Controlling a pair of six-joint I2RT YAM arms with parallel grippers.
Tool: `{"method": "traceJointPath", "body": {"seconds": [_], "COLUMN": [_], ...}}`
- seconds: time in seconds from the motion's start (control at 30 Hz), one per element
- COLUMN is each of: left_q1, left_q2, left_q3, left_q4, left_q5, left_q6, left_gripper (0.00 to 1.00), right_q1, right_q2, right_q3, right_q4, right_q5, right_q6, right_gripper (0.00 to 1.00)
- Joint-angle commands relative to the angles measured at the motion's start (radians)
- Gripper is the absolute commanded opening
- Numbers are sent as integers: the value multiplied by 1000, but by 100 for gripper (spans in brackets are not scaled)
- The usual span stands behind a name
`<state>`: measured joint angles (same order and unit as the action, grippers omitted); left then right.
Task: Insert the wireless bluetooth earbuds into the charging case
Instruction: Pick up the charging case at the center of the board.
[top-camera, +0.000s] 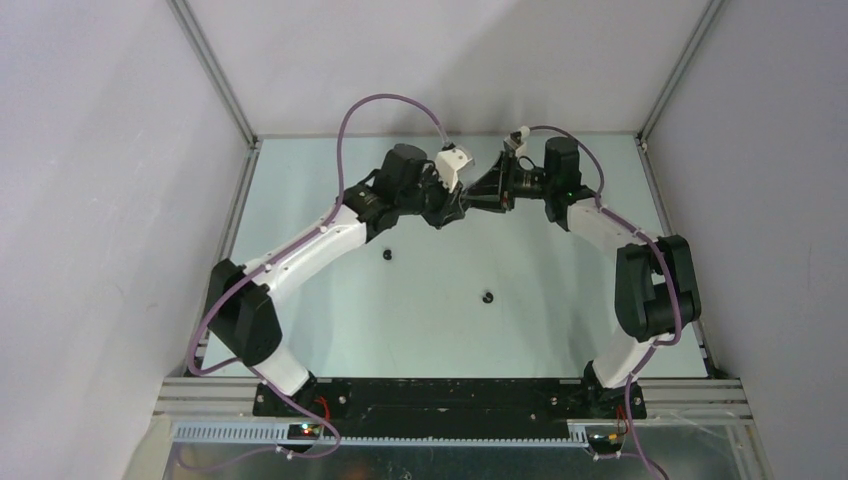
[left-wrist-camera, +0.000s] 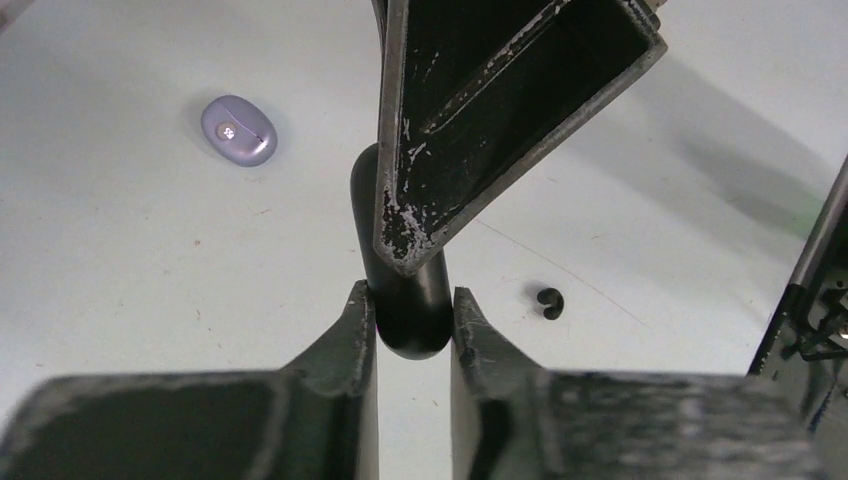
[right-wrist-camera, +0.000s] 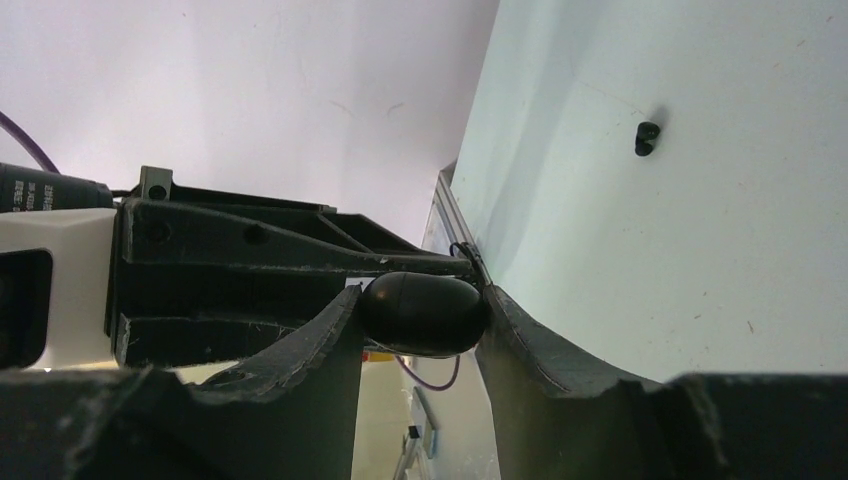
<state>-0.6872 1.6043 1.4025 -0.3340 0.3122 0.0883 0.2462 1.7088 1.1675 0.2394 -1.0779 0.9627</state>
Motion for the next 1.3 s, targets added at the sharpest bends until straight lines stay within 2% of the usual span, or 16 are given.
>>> {"method": "traceJointPath", "body": {"seconds": [0.0,0.07,0.23,0.27,0.3,0.37,0.47,0.57,0.67,0.73,0.83,0.87,0.9,1.0,1.1,1.27], "left_q1": [3,2,3,3,3,3,3,3,4,5,8,7,7,6,6,-5], "left_q2": [-55,-59,-75,-80,-82,-98,-126,-167,-199,-217,-237,-245,-249,-273,-292,-328], "left_q3": [20,21,17,15,13,1,-42,-73,-93,-94,-87,-87,-93,-108,-134,-194], "left_q4": [18,4,-28,-40,-52,-66,-72,-99,-141,-194,-267,-287,-292,-299,-298,-260], "left_q5": [96,127,214,239,253,325,383,421,445,455,472,485,490,505,509,505], "left_q6": [49,61,102,112,118,137,166,203,270,321,376,383,390,399,406,406], "left_gripper": [7,5,5,5,6,9,12,13,14,15,16,16,17,18,18,18], "right_q1": [0,-3,-7,-11,-16,-29,-49,-126,-218,-270,-257,-207,-181,-22,132,254], "right_q2": [-35,-39,-56,-60,-72,-110,-203,-352,-479,-532,-618,-652,-663,-680,-657,-614], "right_q3": [-6,-6,3,21,33,72,60,-82,-181,-211,-215,-216,-216,-212,-194,-147], "right_q4": [9,9,9,-14,-86,-265,-421,-267,-7,22,-241,-377,-449,-523,-576,-571], "right_q5": [-22,-23,-79,-93,-96,-68,54,77,-58,-219,-270,-253,-196,-83,68,151], "right_q6": [-20,-38,-139,-221,-274,-599,-825,-854,-778,-813,-1231,-1387,-1436,-1594,-1654,-1634], "right_gripper": [26,30,67,72,84,97,99,99,99,99,100,100,100,99,97,87]}}
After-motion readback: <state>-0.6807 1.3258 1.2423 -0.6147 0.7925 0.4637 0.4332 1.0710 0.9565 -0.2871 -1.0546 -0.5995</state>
